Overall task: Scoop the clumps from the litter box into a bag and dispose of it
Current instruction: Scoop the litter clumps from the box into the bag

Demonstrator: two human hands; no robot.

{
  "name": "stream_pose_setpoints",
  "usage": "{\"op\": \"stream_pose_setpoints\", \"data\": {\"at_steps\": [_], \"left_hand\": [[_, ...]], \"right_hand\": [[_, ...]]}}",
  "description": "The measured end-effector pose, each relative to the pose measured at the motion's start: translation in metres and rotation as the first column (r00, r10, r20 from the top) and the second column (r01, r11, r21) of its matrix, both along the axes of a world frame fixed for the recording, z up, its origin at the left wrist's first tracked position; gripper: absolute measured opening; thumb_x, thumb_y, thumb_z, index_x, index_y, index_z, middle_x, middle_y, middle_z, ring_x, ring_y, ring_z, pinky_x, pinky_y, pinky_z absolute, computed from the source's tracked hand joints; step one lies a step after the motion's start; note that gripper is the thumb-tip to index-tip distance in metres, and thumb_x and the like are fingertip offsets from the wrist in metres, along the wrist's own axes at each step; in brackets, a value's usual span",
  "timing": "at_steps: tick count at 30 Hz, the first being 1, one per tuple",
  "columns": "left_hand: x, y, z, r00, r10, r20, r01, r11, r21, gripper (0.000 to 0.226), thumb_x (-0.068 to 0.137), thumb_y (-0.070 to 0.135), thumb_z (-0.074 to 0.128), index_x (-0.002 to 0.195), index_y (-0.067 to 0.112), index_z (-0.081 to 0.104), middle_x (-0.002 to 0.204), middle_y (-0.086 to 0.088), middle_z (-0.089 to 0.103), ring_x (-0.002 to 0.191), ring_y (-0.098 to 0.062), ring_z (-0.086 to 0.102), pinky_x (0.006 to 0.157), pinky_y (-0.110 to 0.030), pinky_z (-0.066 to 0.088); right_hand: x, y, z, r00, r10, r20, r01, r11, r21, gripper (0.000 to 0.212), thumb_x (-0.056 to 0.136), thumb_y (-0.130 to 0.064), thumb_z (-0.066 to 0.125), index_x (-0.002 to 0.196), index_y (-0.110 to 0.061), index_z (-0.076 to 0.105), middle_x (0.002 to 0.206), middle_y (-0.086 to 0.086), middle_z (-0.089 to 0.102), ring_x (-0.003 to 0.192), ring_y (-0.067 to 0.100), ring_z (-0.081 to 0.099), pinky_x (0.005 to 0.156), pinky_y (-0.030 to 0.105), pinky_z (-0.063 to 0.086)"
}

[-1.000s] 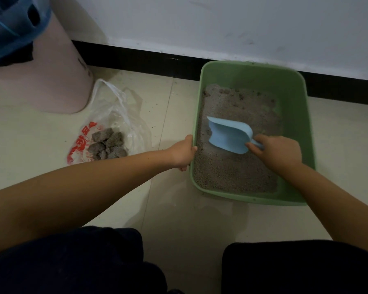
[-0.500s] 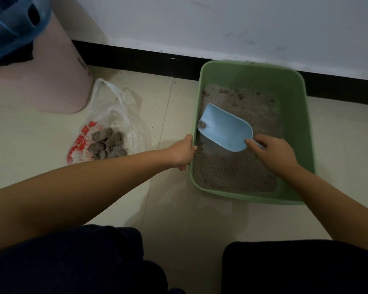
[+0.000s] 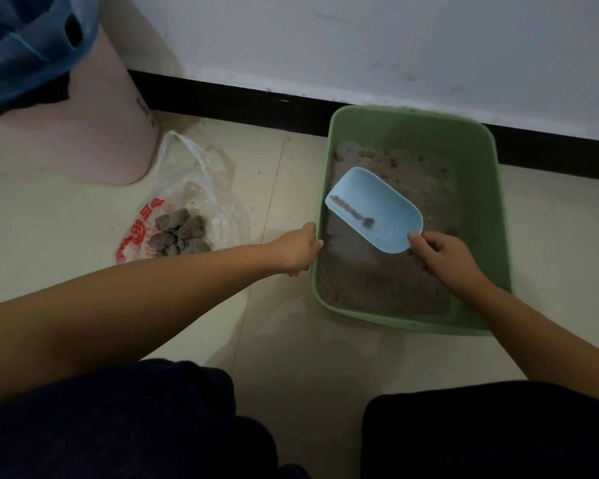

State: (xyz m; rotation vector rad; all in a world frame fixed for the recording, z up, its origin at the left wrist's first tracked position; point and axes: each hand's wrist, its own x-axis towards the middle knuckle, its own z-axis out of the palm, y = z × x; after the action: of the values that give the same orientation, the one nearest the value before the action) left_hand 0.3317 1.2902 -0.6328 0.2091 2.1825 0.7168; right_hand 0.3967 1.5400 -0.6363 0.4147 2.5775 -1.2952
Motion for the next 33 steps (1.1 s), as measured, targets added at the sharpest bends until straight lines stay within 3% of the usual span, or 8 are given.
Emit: {"op": "stream_pose_setpoints", "data": {"at_steps": [4,8,13,19,23,27,30,33], "left_hand": [[-0.009,-0.037,-0.006,0.987,0.082,-0.135,-0.083,0.997,0.002,0.039,0.101,0.034,0.034,0.120,0.003,0.050,0.077,-0.011,0.058,0.055,-0.018,0.051,0.054,-0.028,0.043],[-0.025,-0.119,-0.010,0.897,0.125,-0.424,-0.206,0.967,-0.152,0.032,0.098,0.023,0.038,0.094,0.002,0.061,0.097,-0.019,0.065,0.085,-0.032,0.059,0.078,-0.037,0.049],[-0.024,-0.231,-0.017,0.715,0.123,-0.688,-0.493,0.787,-0.372,0.037,0.091,0.022,0.049,0.125,0.007,0.049,0.126,-0.020,0.047,0.116,-0.037,0.042,0.092,-0.047,0.039],[-0.012,-0.283,-0.037,0.736,0.562,-0.377,-0.669,0.689,-0.278,0.068,0.091,0.049,0.050,0.139,0.005,0.032,0.134,-0.021,0.049,0.125,-0.038,0.045,0.099,-0.043,0.039],[-0.007,-0.277,-0.038,0.829,0.440,-0.346,-0.520,0.833,-0.189,0.036,0.099,0.028,0.038,0.097,0.000,0.060,0.100,-0.023,0.067,0.095,-0.035,0.064,0.087,-0.037,0.049],[-0.010,-0.274,-0.035,0.841,0.387,-0.379,-0.486,0.848,-0.212,0.037,0.100,0.019,0.032,0.099,-0.005,0.060,0.105,-0.026,0.063,0.097,-0.037,0.061,0.082,-0.036,0.047],[-0.013,-0.272,-0.038,0.851,0.331,-0.408,-0.463,0.838,-0.287,0.034,0.100,0.019,0.032,0.103,-0.003,0.058,0.111,-0.025,0.061,0.103,-0.037,0.057,0.084,-0.038,0.044],[-0.016,-0.260,-0.028,0.811,0.241,-0.534,-0.475,0.803,-0.359,0.029,0.099,0.024,0.036,0.114,0.005,0.051,0.115,-0.019,0.057,0.104,-0.036,0.054,0.081,-0.042,0.044]], "right_hand": [[-0.014,-0.009,0.029,0.996,0.055,-0.064,-0.050,0.996,0.075,0.039,0.095,-0.035,0.050,0.075,-0.005,0.064,0.059,0.004,0.056,0.052,0.014,0.048,0.054,0.025,0.040],[-0.037,-0.038,0.067,0.981,0.184,-0.062,-0.172,0.972,0.160,0.038,0.096,-0.039,0.047,0.072,-0.014,0.064,0.060,0.004,0.059,0.052,0.014,0.050,0.055,0.025,0.041],[-0.068,-0.106,0.090,0.884,0.449,0.131,-0.467,0.863,0.192,0.044,0.097,-0.039,0.042,0.068,-0.011,0.061,0.060,0.003,0.060,0.051,0.015,0.051,0.052,0.025,0.039],[-0.089,-0.198,0.068,0.694,0.656,0.297,-0.720,0.636,0.279,0.044,0.099,-0.038,0.038,0.079,-0.011,0.066,0.072,0.002,0.067,0.061,0.017,0.055,0.062,0.029,0.043],[-0.100,-0.244,0.062,0.631,0.693,0.347,-0.745,0.418,0.520,0.046,0.099,-0.042,0.034,0.091,-0.009,0.065,0.088,0.008,0.068,0.072,0.022,0.056,0.064,0.031,0.042],[-0.099,-0.260,0.064,0.585,0.740,0.332,-0.649,0.181,0.739,0.043,0.099,-0.044,0.031,0.101,-0.014,0.062,0.093,0.006,0.064,0.084,0.024,0.060,0.065,0.029,0.041],[-0.096,-0.251,0.073,0.606,0.734,0.307,-0.624,0.199,0.755,0.042,0.099,-0.043,0.030,0.100,-0.015,0.061,0.083,0.004,0.058,0.077,0.021,0.057,0.059,0.027,0.037],[-0.102,-0.218,0.092,0.726,0.663,0.182,-0.579,0.447,0.682,0.044,0.098,-0.046,0.032,0.097,-0.016,0.063,0.081,0.004,0.060,0.072,0.021,0.055,0.058,0.029,0.040]]}}
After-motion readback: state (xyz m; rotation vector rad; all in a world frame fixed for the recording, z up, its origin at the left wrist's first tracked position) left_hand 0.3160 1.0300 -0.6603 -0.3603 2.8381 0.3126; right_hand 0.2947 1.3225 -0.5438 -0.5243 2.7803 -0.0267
